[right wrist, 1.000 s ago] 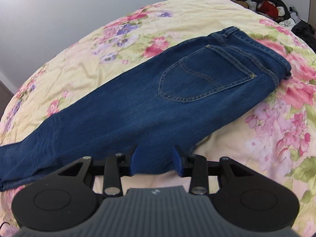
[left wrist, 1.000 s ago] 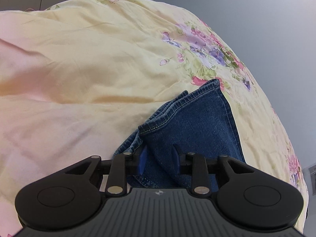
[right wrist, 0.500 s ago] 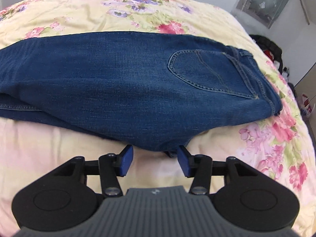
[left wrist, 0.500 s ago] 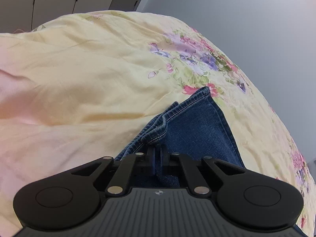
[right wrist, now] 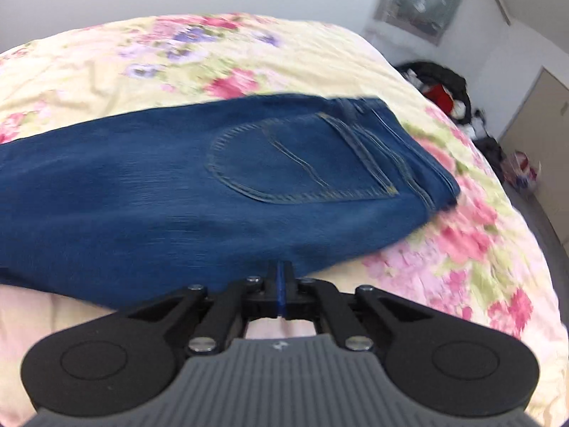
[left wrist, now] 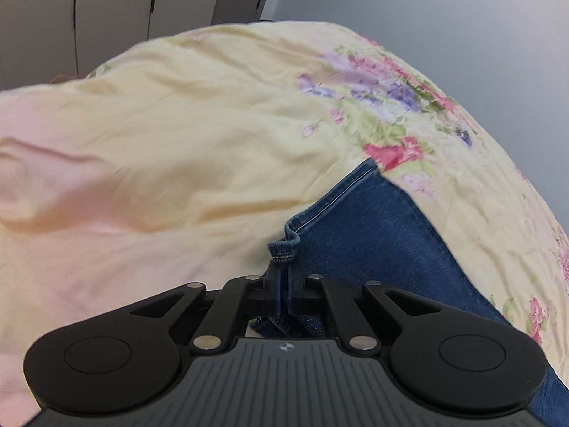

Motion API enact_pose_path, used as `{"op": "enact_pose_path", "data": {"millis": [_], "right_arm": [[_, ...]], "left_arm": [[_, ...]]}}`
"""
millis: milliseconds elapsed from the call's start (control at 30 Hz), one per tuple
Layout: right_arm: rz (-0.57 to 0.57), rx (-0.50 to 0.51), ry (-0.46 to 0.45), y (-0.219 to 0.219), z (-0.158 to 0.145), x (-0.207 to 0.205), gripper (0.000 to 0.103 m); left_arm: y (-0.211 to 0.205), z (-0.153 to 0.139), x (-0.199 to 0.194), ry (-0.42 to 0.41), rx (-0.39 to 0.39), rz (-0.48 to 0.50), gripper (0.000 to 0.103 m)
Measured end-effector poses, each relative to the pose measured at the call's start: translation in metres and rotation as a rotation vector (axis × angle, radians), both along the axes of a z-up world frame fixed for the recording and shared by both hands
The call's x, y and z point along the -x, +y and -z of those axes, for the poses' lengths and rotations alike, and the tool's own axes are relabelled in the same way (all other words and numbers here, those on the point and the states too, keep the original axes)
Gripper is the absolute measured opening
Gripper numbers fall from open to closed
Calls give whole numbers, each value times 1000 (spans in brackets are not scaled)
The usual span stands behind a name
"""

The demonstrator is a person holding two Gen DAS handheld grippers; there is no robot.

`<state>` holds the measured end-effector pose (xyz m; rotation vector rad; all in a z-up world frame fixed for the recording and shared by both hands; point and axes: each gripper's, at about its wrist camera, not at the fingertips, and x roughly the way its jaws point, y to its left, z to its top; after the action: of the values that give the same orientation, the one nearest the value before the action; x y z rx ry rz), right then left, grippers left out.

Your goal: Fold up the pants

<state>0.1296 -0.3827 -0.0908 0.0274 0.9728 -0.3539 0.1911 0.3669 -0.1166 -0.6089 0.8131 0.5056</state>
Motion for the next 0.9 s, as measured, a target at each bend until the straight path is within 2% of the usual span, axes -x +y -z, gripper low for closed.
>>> {"op": "enact_pose_path", "data": {"millis": [33,100,167,233,333,467,600,733,833,900], "right_arm": [[11,-44,6,-6,1,4,0],[4,-68,10,-10,1,9,0],[-23,-72,4,-8,0,13,0],[-48,-78,-5,-5,-2,15,0],[-89,-77,-26,7,-4,3,1],[-169,-81,-39,28,-8,-16,3],[-232,-65,-47,46,-11,-39,19],[-272,-34,-21,58,-9,-54,22],[-266,3,-12,49,-6,-59,23],[-228,-15,-13,29,-8,-64,23]], "left_arm": [[2,3,3,-7,13,-12,16],[7,2,8,-24,43,-16,18],[11,-6,8,10,14,-29,44],[14,-18,11,9,-48,-28,50],[18,-35,14,-39,-56,26,50],[9,-48,5,-59,-80,111,50],[-3,-46,-14,-37,-112,177,53],[-9,-35,-20,-17,-115,197,53],[-22,-38,-17,-42,-158,259,53],[-30,-41,-18,-53,-179,286,53]]}}
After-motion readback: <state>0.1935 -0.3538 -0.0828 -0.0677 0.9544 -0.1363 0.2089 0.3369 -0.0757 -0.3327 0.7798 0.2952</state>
